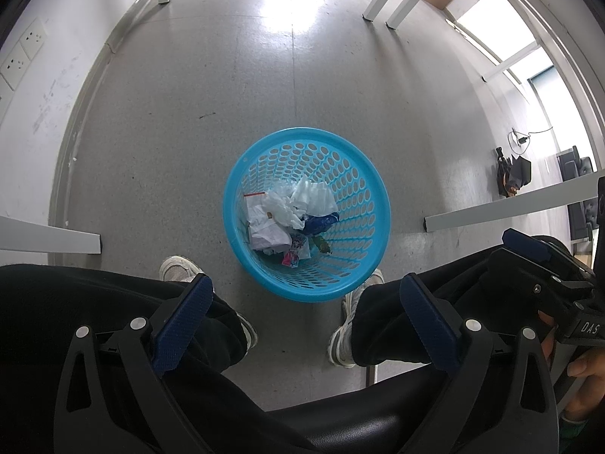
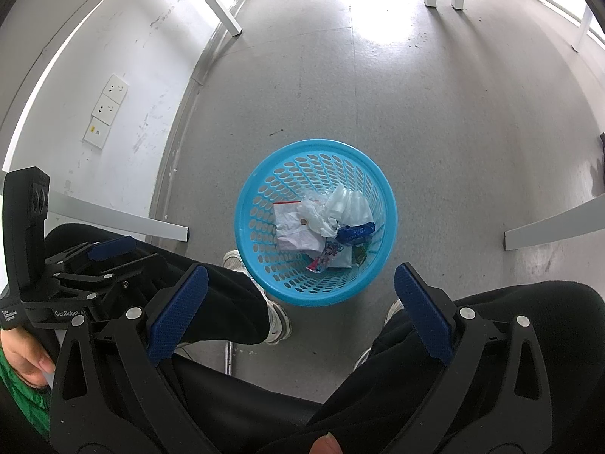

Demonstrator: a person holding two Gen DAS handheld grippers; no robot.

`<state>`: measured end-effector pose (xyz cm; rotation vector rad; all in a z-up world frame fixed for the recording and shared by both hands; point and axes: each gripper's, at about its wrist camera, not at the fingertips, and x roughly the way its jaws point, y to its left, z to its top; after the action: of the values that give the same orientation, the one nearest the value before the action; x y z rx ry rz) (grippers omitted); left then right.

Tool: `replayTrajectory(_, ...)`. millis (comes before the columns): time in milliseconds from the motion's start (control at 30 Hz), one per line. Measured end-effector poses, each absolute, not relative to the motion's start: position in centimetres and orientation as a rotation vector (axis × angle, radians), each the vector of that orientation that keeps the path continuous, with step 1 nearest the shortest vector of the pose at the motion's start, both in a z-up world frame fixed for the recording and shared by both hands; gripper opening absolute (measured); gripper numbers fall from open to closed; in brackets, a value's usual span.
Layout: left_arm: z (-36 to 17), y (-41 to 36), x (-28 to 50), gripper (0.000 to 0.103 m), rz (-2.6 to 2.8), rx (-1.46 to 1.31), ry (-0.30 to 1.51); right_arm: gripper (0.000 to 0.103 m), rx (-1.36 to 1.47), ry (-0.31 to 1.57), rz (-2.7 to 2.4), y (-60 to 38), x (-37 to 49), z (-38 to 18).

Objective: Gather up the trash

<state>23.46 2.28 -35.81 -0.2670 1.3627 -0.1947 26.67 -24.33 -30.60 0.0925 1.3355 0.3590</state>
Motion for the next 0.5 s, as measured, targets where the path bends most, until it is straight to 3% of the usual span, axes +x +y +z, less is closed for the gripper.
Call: replayTrajectory(500, -36.11, 2.14, 23.12, 0.097, -0.198, -0.262, 1.365, 0.094, 0.092, 1.338, 0.356, -24.51, 26.58, -30.77)
